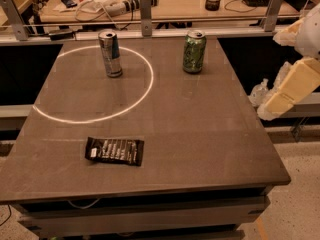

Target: Knock redbull can over

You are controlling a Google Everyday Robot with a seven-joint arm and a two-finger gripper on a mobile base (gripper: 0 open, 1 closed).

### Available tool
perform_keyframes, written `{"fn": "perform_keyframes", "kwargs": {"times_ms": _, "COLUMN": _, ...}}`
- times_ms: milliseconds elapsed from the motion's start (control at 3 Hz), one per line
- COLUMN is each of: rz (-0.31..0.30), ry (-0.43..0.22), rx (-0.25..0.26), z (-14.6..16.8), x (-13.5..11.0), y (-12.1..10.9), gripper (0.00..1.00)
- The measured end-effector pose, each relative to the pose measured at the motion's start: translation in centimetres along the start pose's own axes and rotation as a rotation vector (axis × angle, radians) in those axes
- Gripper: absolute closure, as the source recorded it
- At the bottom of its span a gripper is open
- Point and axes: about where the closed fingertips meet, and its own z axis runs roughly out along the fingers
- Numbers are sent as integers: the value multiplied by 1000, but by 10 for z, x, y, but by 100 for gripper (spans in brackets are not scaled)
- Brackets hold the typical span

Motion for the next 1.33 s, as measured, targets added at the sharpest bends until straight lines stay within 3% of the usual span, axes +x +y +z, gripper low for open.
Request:
{"fn": "perform_keyframes", "kwargs": {"times_ms": 333, "rz": 69, "ry": -212, "rx": 3, "z": 19, "x": -12, "y": -3, "gripper": 0}}
{"fn": "perform_keyframes", "kwargs": {"times_ms": 667, "rz": 36, "ry": -446, "rx": 17, "z": 37, "x": -35, "y": -6, "gripper": 0}}
{"fn": "perform_keyframes", "kwargs": {"times_ms": 1000, "rz": 1, "ry": -683, "rx": -23, "z": 50, "x": -75, "y": 7, "gripper": 0}}
{"fn": "perform_keyframes", "kwargs": {"times_ms": 1333, "rz": 55, "ry": -843, "rx": -79, "z": 60, "x": -101, "y": 16, "gripper": 0}}
